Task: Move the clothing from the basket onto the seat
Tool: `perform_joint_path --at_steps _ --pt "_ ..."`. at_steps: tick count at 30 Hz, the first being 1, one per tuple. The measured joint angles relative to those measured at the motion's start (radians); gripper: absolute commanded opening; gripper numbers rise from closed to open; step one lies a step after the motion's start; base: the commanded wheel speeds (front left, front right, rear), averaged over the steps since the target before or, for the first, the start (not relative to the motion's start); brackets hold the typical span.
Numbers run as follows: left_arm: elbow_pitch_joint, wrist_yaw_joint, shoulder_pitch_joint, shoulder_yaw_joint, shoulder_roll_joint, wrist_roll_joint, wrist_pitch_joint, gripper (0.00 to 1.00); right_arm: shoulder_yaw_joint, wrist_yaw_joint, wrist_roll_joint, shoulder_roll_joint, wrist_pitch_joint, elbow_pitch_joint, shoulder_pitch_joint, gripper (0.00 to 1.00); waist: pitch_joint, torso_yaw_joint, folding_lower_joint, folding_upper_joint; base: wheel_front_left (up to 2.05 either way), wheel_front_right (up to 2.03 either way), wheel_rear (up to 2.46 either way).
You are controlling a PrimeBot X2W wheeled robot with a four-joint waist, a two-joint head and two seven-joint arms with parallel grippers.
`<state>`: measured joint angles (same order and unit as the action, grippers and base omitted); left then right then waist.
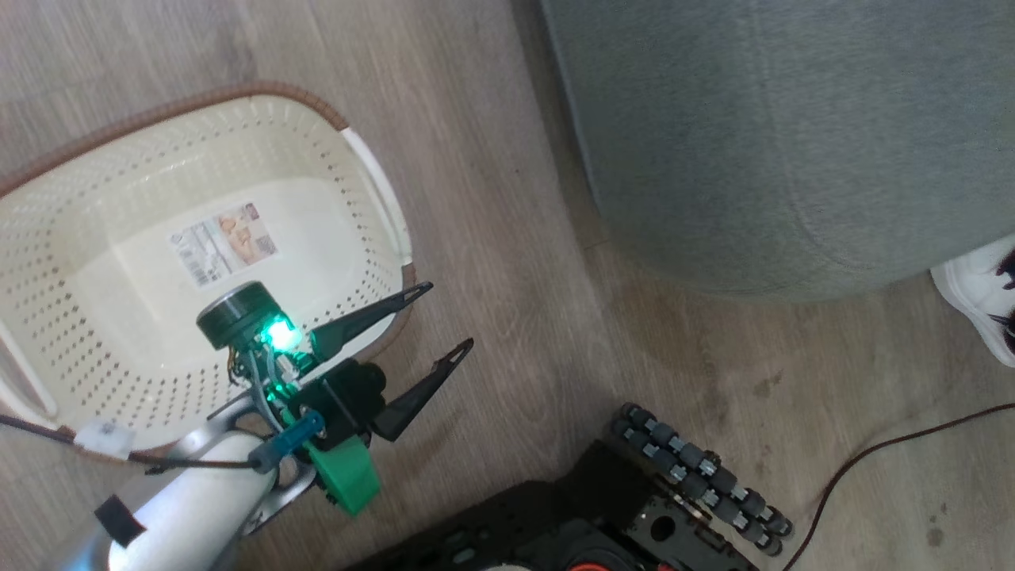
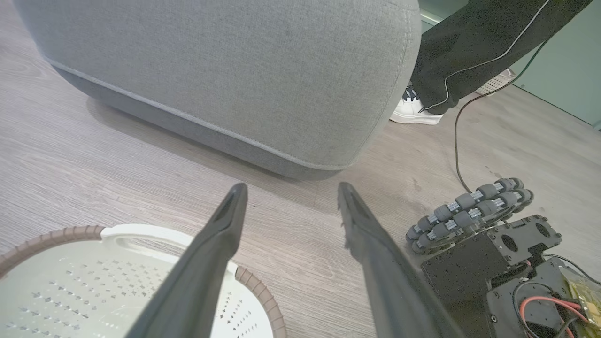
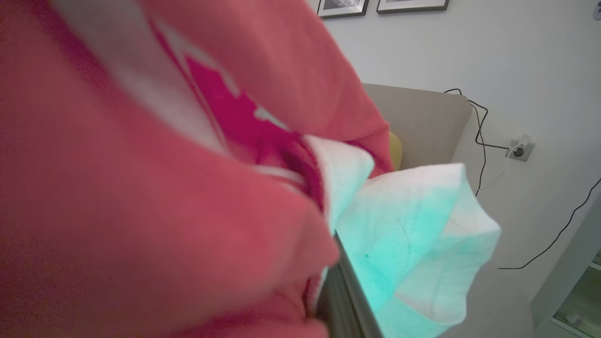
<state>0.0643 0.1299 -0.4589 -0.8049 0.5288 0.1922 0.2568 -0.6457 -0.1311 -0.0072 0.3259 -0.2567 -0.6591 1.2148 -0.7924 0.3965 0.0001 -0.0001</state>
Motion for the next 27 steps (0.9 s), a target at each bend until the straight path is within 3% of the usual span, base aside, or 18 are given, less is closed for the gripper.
perform_joint_path --at_steps 7,17,23,24,25,26,27 --pt "-0.016 0.000 -0.014 0.021 0.000 -0.012 0.000 1.00 -0.075 0.000 -0.100 -0.049 0.000 -0.054 0.057 0.00 -0.057 -0.046 0.0000 0.0000 0.00 0.00 0.00" --pt "-0.019 0.000 -0.015 0.036 -0.018 -0.026 0.000 1.00 -0.028 0.000 -0.265 -0.039 0.000 -0.319 0.070 0.00 -0.106 -0.114 -0.0001 0.0000 0.00 0.00 0.00" --pt "-0.019 0.000 -0.016 0.046 -0.028 -0.026 0.000 1.00 -0.027 0.000 -0.330 0.003 -0.005 -0.434 0.118 0.00 -0.103 -0.127 -0.0002 0.0001 0.00 0.00 0.00" --pt "-0.019 0.000 -0.016 0.049 -0.034 -0.026 0.000 1.00 -0.031 0.000 -0.337 0.005 -0.005 -0.447 0.126 0.05 -0.099 -0.127 -0.0001 0.0001 0.00 0.00 0.00" --pt "-0.018 0.000 -0.016 0.048 -0.037 -0.026 0.000 1.00 -0.032 0.000 -0.338 0.005 -0.005 -0.448 0.126 0.91 -0.096 -0.126 -0.0002 0.0001 0.00 0.00 0.00" --pt "-0.017 0.000 -0.016 0.048 -0.039 -0.026 0.000 1.00 -0.035 0.000 -0.343 0.004 -0.005 -0.450 0.126 1.00 -0.093 -0.125 -0.0001 0.0000 0.00 0.00 0.00" --pt "-0.016 0.000 -0.016 0.046 -0.041 -0.026 0.000 1.00 -0.038 0.000 -0.345 0.004 -0.005 -0.450 0.126 1.00 -0.089 -0.123 -0.0001 0.0000 0.00 0.00 0.00"
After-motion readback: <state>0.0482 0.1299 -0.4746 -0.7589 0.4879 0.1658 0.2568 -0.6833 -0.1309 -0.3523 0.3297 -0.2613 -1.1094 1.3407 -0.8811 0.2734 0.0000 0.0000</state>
